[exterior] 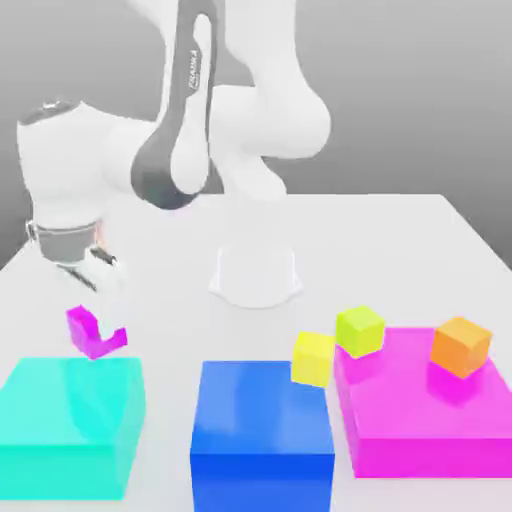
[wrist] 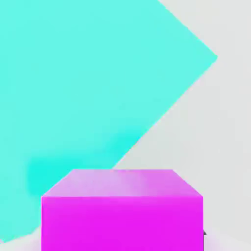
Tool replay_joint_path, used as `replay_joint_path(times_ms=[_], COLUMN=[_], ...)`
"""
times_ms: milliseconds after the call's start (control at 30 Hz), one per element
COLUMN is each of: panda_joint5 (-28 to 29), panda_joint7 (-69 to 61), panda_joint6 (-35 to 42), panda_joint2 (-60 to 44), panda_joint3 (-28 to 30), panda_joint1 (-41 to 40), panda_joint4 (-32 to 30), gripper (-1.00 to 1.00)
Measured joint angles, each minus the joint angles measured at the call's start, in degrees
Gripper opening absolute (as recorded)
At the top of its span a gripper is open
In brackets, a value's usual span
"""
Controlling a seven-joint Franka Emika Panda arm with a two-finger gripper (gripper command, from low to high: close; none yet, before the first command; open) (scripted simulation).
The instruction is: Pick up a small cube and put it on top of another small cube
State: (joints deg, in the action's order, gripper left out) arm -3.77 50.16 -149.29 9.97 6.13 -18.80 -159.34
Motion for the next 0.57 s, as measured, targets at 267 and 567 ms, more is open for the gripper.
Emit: replay_joint_path(times_ms=[267,567], panda_joint5=[-1.8,-1.34], panda_joint7=[-4.77,-4.84], panda_joint6=[14.47,5.02], panda_joint2=[11.89,5.05], panda_joint3=[-13.82,-17.21], panda_joint1=[17.35,19.5], panda_joint4=[2.83,0.22], gripper=[-1.0,1.0])
